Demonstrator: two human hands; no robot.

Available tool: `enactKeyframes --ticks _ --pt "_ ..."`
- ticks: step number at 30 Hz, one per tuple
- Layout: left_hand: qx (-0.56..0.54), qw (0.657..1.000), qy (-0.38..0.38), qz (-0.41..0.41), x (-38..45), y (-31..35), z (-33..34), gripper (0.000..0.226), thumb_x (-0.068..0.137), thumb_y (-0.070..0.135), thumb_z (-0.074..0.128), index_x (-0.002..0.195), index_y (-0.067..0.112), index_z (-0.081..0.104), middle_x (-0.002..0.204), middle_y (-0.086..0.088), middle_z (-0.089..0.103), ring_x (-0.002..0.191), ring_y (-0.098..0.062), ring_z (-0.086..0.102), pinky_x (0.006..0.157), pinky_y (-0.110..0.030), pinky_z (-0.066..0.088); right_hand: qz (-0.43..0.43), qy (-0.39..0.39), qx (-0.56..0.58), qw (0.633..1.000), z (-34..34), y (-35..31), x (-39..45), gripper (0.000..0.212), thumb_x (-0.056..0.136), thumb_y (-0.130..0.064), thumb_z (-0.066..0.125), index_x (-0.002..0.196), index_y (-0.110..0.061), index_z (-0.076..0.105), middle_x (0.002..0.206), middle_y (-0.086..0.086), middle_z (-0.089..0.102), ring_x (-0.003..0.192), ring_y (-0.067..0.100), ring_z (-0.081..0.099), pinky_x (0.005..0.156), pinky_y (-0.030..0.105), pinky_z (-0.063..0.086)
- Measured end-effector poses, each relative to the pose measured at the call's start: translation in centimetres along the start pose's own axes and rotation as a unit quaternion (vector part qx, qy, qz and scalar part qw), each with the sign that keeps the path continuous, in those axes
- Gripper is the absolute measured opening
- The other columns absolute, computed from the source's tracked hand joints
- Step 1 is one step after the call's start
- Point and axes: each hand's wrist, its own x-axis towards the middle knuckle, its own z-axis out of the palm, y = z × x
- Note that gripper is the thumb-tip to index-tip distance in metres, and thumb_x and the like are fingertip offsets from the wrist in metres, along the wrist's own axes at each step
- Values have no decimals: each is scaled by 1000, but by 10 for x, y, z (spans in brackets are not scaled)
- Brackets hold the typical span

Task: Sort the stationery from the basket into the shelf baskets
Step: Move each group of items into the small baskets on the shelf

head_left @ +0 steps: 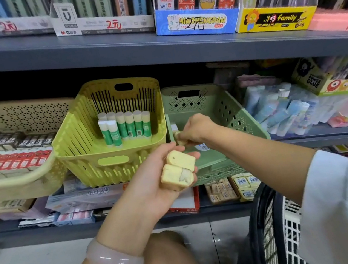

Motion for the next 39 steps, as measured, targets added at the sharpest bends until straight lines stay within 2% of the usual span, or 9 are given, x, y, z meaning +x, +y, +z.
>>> enactKeyframes --ticks 6,10,15,19,22,26,32,36,39 --pt "-42 999 11 -22 3 -2 4 17 91 16 46 87 2 55 62 -17 66 41 -18 56 42 -20 49 -41 -33 84 995 -13 5 -18 14 88 -8 54 75 -9 58 91 13 66 81 23 68 78 32 57" --pt "-53 998 23 -23 5 -2 9 27 94 24 42 85 2 56 59 -16 66 39 -19 57 41 -20 49 -180 -85 165 966 -44 6 -53 19 94 -18 51 80 -11 63 79 5 67 65 7 62 61 16 53" --pt "-22 998 59 3 11 -6 12 35 97 34 38 110 6 56 72 -11 64 50 -18 59 42 -23 49 -297 -226 1 928 -60 2 -89 18 85 -34 62 100 -26 68 94 -11 70 86 -3 61 79 13 47" --pt "-6 997 75 9 11 -7 11 32 97 35 41 112 11 55 88 -7 68 63 -18 60 45 -25 50 -313 -222 -36 923 -58 -2 -92 26 85 -20 65 110 -23 63 102 -4 70 90 -2 63 81 12 45" --pt "-10 997 73 9 11 -7 11 30 97 36 40 107 14 57 89 -4 69 57 -15 59 46 -23 48 -333 -193 -67 921 -58 -3 -96 29 84 -18 65 111 -26 60 103 -4 71 92 1 64 82 21 49" --pt "-15 997 77 3 13 -5 13 29 97 36 40 95 13 58 70 -3 67 49 -13 60 45 -23 49 -380 -112 -96 913 -51 -2 -99 22 81 -17 61 103 -22 64 93 -4 73 85 18 68 80 29 51" --pt "-33 998 59 -14 11 0 13 36 97 35 37 89 4 54 57 -15 66 37 -19 57 39 -22 48 -198 -25 177 964 -57 9 -66 24 82 3 49 76 -14 66 74 17 68 62 10 63 62 23 54" --pt "-11 998 67 -1 11 1 8 34 97 34 37 89 5 53 55 -12 66 37 -18 56 44 -22 48 -49 65 54 995 -51 18 -18 17 82 -13 57 78 -2 69 79 17 69 66 22 68 66 29 58" --pt "14 997 71 -2 11 -3 7 30 96 32 38 87 8 54 55 -10 66 38 -17 56 53 -25 44 0 28 -14 1000 -33 13 2 27 81 -15 56 89 7 69 84 21 71 77 29 71 76 38 58"
